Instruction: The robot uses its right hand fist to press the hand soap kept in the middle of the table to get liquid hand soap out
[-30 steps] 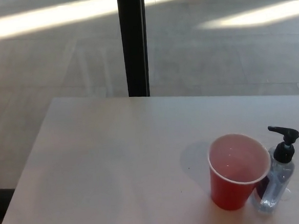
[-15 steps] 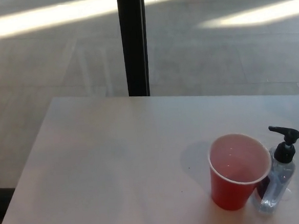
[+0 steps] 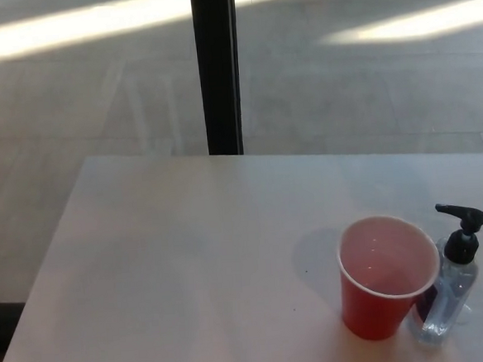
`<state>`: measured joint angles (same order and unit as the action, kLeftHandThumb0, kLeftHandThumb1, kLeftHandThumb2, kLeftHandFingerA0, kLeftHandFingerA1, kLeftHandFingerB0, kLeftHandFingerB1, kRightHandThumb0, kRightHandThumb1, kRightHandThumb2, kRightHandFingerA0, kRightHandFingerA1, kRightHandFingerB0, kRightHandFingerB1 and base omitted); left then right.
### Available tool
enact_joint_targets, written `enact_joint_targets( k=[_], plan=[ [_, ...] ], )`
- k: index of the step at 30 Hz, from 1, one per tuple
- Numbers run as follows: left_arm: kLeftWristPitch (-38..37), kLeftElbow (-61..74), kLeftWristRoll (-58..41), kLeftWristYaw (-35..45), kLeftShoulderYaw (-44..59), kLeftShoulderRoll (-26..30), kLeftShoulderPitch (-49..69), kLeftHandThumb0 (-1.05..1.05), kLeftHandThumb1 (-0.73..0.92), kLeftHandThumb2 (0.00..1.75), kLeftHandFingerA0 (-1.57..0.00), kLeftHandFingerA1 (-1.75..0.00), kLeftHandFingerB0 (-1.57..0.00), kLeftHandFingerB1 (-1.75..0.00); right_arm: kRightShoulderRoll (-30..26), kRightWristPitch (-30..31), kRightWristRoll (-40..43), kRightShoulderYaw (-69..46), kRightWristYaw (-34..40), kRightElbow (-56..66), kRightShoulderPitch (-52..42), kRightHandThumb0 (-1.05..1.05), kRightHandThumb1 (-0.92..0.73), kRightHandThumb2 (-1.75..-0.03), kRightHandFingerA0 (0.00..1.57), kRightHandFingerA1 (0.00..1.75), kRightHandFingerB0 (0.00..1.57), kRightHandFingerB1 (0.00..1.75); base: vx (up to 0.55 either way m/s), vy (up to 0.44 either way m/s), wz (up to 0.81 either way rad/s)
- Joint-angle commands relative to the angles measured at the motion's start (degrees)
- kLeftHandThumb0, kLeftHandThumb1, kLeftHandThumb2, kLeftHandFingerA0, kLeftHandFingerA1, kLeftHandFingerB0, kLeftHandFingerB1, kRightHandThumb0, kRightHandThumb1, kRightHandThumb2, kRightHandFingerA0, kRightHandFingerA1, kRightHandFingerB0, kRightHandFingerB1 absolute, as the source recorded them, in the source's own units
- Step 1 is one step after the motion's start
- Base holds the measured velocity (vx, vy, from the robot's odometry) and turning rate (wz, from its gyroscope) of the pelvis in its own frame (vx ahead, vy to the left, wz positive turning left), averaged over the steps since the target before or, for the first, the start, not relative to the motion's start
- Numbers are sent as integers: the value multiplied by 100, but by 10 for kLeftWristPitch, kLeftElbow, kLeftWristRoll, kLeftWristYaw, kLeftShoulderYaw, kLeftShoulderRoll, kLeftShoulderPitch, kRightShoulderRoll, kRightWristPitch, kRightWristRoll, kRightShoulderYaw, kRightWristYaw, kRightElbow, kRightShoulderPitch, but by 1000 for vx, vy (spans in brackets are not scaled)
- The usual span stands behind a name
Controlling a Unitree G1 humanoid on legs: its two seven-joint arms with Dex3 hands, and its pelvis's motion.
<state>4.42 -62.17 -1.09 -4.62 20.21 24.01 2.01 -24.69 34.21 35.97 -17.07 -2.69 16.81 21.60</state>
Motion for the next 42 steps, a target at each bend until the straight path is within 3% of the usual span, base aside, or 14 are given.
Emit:
enact_joint_targets(
  k=[1,4,7,11,12,17,18,21,29,33,35,36,42],
  plan=[
    [6,-7,-1,-15,-5,17,-4,-23,46,98,-70,-85,-46,-73,6,47,14,17,-18,5,-17,-15,-60,-122,100,175,69,161,0,0,0],
    [8,-6,-5,-14,-4,17,-4,-24,51,90,-70,-87,-47,-75,4,39,2,32,-40,-4,-26,-12,-57,-128,99,175,67,164,0,0,0],
    [8,-11,-7,-18,-3,17,-7,-23,47,97,-71,-86,-45,-72,3,30,-10,47,-52,-16,-27,-12,-54,-131,98,175,67,166,0,0,0],
    [8,-9,-8,-15,-4,19,-5,-22,51,91,-71,-88,-49,-75,5,31,-23,61,-49,-16,-34,-16,-54,-129,98,175,67,167,0,0,0],
    [4,-4,-10,-11,-3,18,-1,-23,46,99,-70,-86,-48,-74,6,39,-26,66,-42,-14,-33,-17,-54,-127,97,175,66,167,0,0,0],
    [6,4,-7,-10,-7,19,2,-25,47,98,-73,-88,-50,-75,14,40,-27,70,-44,-13,-31,-17,-53,-130,99,175,70,162,0,0,0],
    [6,5,-8,-9,-7,19,3,-24,51,92,-72,-90,-52,-77,14,41,-30,70,-44,-13,-31,-18,-53,-130,99,175,70,163,0,0,0],
    [4,-1,-10,-11,-5,18,0,-24,46,99,-72,-87,-50,-75,21,48,-35,74,-36,-7,-30,-18,-53,-128,100,175,74,160,0,0,0],
    [-5,-11,-11,-11,-4,19,-1,-24,51,92,-70,-89,-47,-76,26,47,-42,73,-41,0,-40,-15,-54,-129,99,175,73,163,0,0,0],
    [4,-11,-4,-14,-12,22,-3,-24,51,91,-71,-87,-50,-76,31,43,-41,72,-47,0,-47,-15,-54,-127,100,175,75,158,0,0,0],
    [7,-10,-8,-17,-9,20,-5,-24,47,97,-72,-86,-44,-72,36,47,-38,70,-44,1,-49,-15,-55,-128,101,175,80,149,0,0,0],
    [6,-5,-9,-15,-8,18,-2,-24,51,91,-70,-88,-45,-75,35,49,-38,68,-45,2,-51,-15,-55,-128,101,175,79,150,0,0,0],
    [7,1,-7,-16,-12,18,0,-24,51,93,-73,-91,-48,-76,37,46,-51,75,-48,5,-64,-16,-53,-129,99,175,71,160,0,0,0]
  ],
)
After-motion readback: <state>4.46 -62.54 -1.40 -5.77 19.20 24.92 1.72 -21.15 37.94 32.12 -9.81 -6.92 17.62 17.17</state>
